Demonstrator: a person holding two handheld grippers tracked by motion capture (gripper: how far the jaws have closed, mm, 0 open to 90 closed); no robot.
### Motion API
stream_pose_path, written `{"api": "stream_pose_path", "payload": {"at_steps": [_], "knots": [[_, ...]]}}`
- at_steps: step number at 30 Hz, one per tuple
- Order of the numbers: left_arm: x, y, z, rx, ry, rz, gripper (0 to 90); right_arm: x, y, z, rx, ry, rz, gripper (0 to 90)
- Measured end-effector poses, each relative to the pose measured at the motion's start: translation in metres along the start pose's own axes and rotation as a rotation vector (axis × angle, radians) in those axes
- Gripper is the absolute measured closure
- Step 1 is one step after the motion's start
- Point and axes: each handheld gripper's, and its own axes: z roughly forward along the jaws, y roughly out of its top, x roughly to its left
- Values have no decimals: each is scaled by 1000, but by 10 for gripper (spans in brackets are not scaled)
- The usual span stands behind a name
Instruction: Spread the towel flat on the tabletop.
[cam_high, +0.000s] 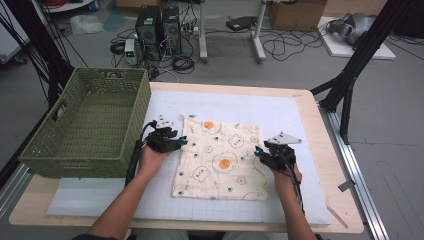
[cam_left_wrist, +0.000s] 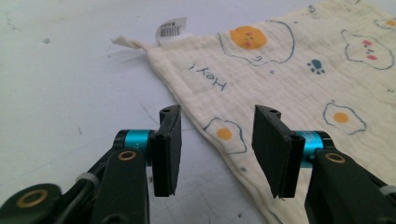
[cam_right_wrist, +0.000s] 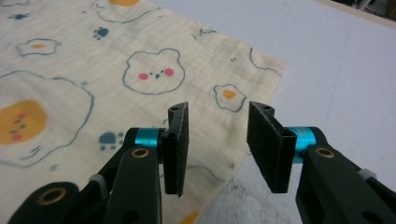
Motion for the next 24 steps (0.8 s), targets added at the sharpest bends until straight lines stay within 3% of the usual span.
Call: {"api": "stream_pose_path", "payload": {"at_steps": [2,4,6,9,10,13,15,18,20,22,24], "knots": [[-2,0,6,-8,14,5,561,0,-5,-7,-4,9,-3,563],[-5,-4,13,34,12,12,579,0,-10,-13,-4,20,-4,558],[-10,-4,14,41,35,65,591,-1,-15,-19,-5,25,-6,548],[-13,-4,13,43,27,102,801,-3,-23,-24,-11,30,10,543],[-13,-4,13,45,43,109,857,-3,-25,-25,-10,34,21,543],[-8,-4,12,41,114,76,863,-3,-29,-24,-4,46,42,542],[-3,-4,11,39,105,36,850,-1,-31,-23,8,66,54,540],[0,-5,9,39,110,30,688,5,-32,-17,39,98,54,554],[3,-5,5,27,97,7,617,6,-33,-13,77,85,45,652],[4,-7,1,11,90,-1,570,4,-34,-13,73,124,69,779],[2,-9,-2,7,69,8,513,4,-33,-15,83,101,37,887]]}}
